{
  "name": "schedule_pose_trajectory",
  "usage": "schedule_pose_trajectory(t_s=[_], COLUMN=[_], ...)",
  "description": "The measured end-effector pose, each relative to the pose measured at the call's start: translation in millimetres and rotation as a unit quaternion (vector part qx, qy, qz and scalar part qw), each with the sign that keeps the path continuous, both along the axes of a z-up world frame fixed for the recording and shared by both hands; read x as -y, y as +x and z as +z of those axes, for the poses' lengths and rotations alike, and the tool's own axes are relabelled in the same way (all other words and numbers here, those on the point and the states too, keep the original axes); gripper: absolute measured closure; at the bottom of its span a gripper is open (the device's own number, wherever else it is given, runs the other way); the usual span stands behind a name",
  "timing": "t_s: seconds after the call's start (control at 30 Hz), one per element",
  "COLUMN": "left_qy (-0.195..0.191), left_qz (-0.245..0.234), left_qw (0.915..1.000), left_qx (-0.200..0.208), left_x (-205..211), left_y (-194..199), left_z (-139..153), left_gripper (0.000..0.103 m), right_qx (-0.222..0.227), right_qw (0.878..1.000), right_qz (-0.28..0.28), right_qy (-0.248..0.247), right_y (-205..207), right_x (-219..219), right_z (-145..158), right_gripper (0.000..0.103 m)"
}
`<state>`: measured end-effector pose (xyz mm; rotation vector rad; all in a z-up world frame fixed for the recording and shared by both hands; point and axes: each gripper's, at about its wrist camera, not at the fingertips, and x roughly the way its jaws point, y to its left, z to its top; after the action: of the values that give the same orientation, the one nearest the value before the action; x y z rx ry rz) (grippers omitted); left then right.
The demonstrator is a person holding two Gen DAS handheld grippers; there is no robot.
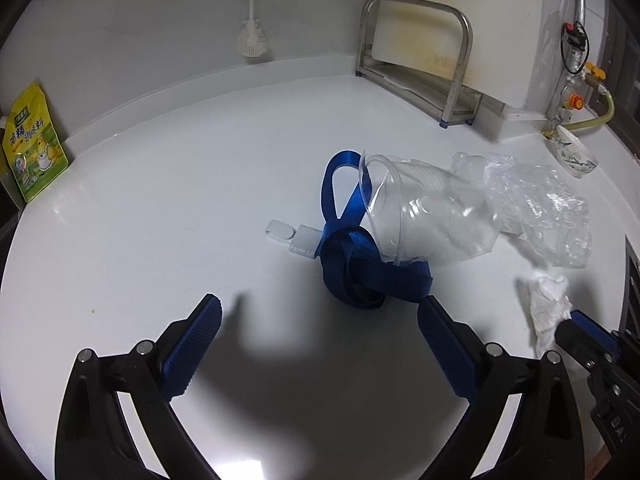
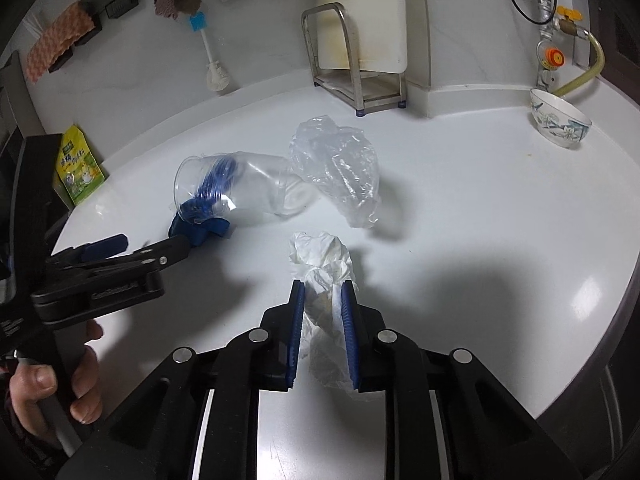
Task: Collect trash
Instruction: 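Grasp the blue lanyard with the left tool while the right tool holds the tissue, then carry the tissue and blue lanyard over the trash bin with both tools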
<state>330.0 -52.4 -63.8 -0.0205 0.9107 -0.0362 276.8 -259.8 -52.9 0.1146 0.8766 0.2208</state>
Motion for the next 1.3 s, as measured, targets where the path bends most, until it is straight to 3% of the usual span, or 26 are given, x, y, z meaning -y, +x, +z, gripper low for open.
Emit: schedule_pose_trajectory(t_s=[0.17,0.27,0.33,0.5,0.6,0.93,1.3], left_qy=[0.012,0.008,0.006,-0.008,-0.018,-0.017,-0.007], left_qz=[0.007,0.011,0.006,-0.002,-0.006,-0.017,-0.032], left_qw=[0.9999,0.9997,0.9998,1.0,0.9998,0.999,0.9973], left_qx=[0.009,0.019,0.016,0.003,0.002,0.038,0.065], left_x=[5,5,5,5,3,-12,-22], left_y=[9,13,16,20,16,-28,-102], left_z=[1,2,1,-4,-4,14,34], left_gripper=[0.007,0.012,0.038,0.083,0.093,0.098,0.098], right_qx=[0.001,0.001,0.001,0.001,0.001,0.007,0.013], right_qw=[1.0,1.0,1.0,1.0,1.0,0.999,0.999], right_qz=[0.001,0.003,0.004,0.006,0.006,0.008,-0.01], right_qy=[0.011,0.016,0.018,0.021,0.023,0.037,0.043], right_y=[-1,0,0,0,-2,-21,-78], right_x=[3,4,5,6,4,-6,-21], right_z=[-1,-1,-1,-2,-1,10,12], right_gripper=[0.084,0.084,0.084,0.084,0.084,0.084,0.084])
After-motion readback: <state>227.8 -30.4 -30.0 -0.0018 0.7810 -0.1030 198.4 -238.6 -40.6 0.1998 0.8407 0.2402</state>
